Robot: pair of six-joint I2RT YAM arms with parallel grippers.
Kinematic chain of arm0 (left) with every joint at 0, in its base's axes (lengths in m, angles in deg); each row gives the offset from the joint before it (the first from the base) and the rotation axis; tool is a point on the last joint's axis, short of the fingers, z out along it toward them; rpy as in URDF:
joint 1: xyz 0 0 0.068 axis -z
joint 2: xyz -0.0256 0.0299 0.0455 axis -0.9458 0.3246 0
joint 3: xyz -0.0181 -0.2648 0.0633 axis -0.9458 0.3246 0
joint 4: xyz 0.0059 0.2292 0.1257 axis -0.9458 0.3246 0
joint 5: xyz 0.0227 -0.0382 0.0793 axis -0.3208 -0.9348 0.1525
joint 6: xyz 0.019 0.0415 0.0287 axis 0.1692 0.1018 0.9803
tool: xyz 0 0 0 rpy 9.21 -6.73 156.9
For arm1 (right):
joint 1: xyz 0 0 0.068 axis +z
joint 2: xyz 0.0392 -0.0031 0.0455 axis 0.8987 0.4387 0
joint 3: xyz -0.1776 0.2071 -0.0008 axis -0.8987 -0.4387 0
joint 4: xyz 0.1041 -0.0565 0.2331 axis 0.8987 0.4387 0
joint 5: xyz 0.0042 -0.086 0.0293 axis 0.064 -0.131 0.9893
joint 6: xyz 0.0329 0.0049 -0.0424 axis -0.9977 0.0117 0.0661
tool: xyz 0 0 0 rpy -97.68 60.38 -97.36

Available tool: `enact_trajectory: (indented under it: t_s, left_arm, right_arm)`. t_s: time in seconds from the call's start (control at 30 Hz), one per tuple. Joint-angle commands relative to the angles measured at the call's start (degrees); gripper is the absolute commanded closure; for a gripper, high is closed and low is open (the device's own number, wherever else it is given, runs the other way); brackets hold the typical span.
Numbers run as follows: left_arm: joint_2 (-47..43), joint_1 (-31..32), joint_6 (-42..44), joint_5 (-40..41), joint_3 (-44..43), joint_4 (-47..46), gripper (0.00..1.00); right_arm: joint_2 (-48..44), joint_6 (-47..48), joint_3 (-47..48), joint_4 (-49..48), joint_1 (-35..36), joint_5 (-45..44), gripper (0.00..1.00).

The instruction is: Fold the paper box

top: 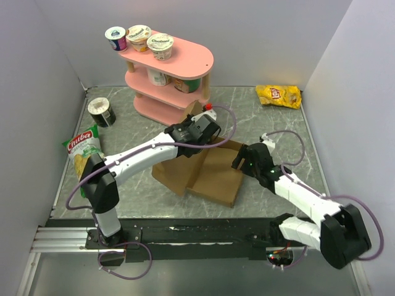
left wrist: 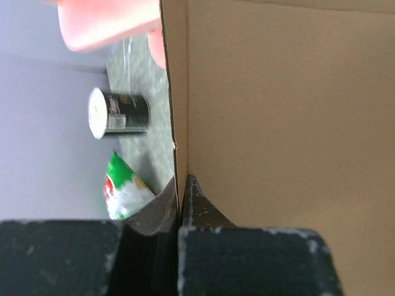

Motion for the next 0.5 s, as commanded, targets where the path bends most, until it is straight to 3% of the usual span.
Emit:
enact_trajectory:
  t_s: [0.0,0.03,0.13,0.23,0.27,0.47]
  left_arm:
    - [-5.57,-0.28,17.00,-3.69,5.20,-15.10,0.96]
    - [-6.71,-0.54,20.94,-5.09,6.34,-17.33,0.95]
    - [-11.63,-1.16,28.85,-12.30,11.17,-25.68,0.94]
    - [-16.47,-1.60,35.38,-19.68,16.01,-32.34,0.94]
    - [-18.22,-1.69,36.61,-21.09,17.32,-33.16,0.94]
    - [-21.13,-1.60,39.61,-27.16,16.99,-31.42,0.94]
  right_arm:
    - [-8.14,4.63,3.32,-0.16,0.41,-2.98,0.06]
    - [-9.54,5.86,3.50,-0.07,0.24,-2.72,0.01]
    - [-15.08,12.62,3.85,-3.31,-0.64,1.39,0.00]
    - [-15.98,20.27,6.04,-6.13,-4.76,14.31,0.00]
    - [-14.41,23.76,8.13,-6.31,-6.69,20.17,0.00]
    - [-11.23,35.91,11.06,-11.39,-8.73,32.86,0.00]
